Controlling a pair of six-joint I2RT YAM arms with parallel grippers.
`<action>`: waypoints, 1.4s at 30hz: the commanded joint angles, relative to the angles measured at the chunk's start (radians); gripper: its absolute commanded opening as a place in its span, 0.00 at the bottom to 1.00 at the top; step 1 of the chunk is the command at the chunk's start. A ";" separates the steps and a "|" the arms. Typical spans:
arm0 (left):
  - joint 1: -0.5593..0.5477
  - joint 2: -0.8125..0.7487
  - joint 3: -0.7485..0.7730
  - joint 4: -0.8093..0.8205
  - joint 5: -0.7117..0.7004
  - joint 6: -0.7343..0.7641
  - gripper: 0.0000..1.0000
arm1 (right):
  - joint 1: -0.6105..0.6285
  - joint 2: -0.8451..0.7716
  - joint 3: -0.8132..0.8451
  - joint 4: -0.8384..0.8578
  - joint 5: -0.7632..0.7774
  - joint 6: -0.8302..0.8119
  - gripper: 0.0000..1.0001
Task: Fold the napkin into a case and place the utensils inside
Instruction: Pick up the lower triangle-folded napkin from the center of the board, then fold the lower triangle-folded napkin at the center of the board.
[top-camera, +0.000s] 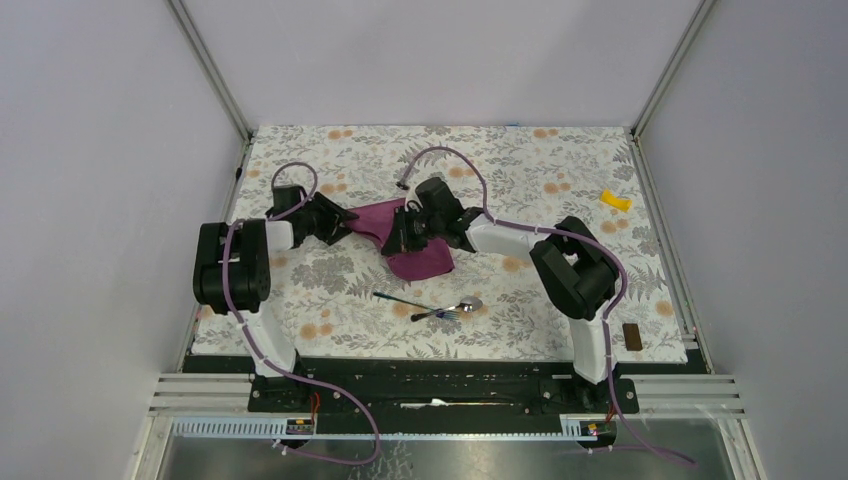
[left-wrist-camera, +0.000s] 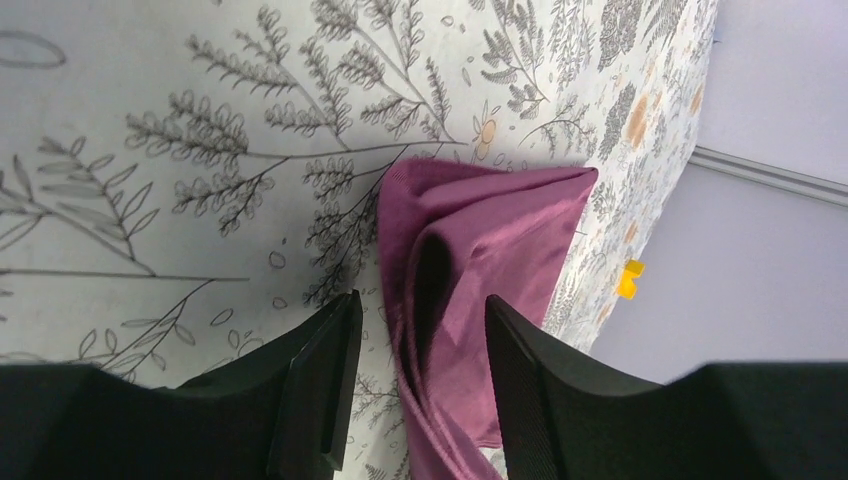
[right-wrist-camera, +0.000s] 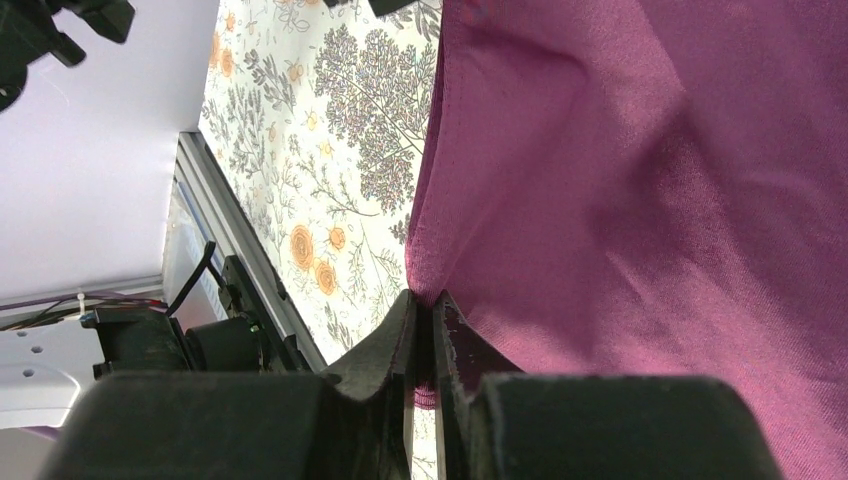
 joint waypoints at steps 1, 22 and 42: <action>-0.012 0.017 0.091 -0.040 -0.055 0.065 0.51 | -0.015 -0.072 -0.020 0.061 -0.034 0.008 0.00; -0.203 -0.004 0.414 -0.505 -0.561 0.313 0.00 | -0.090 -0.065 -0.228 0.151 -0.143 -0.021 0.00; -0.471 0.234 0.843 -0.948 -1.089 0.111 0.00 | -0.159 -0.068 -0.418 0.358 -0.283 0.157 0.00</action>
